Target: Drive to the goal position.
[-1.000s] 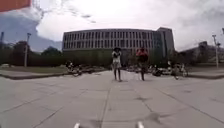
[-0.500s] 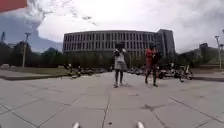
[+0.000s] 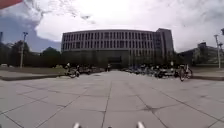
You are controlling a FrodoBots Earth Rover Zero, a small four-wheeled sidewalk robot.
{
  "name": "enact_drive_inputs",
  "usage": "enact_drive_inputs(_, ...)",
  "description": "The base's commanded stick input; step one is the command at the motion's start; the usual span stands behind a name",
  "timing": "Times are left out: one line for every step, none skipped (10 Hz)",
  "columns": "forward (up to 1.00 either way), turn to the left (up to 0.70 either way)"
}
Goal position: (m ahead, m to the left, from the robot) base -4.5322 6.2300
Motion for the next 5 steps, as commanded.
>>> enact_drive_inputs(0.0, 0.0)
enact_drive_inputs(0.0, 0.0)
enact_drive_inputs(0.19, 0.0)
enact_drive_inputs(0.7, 0.0)
enact_drive_inputs(0.7, 0.0)
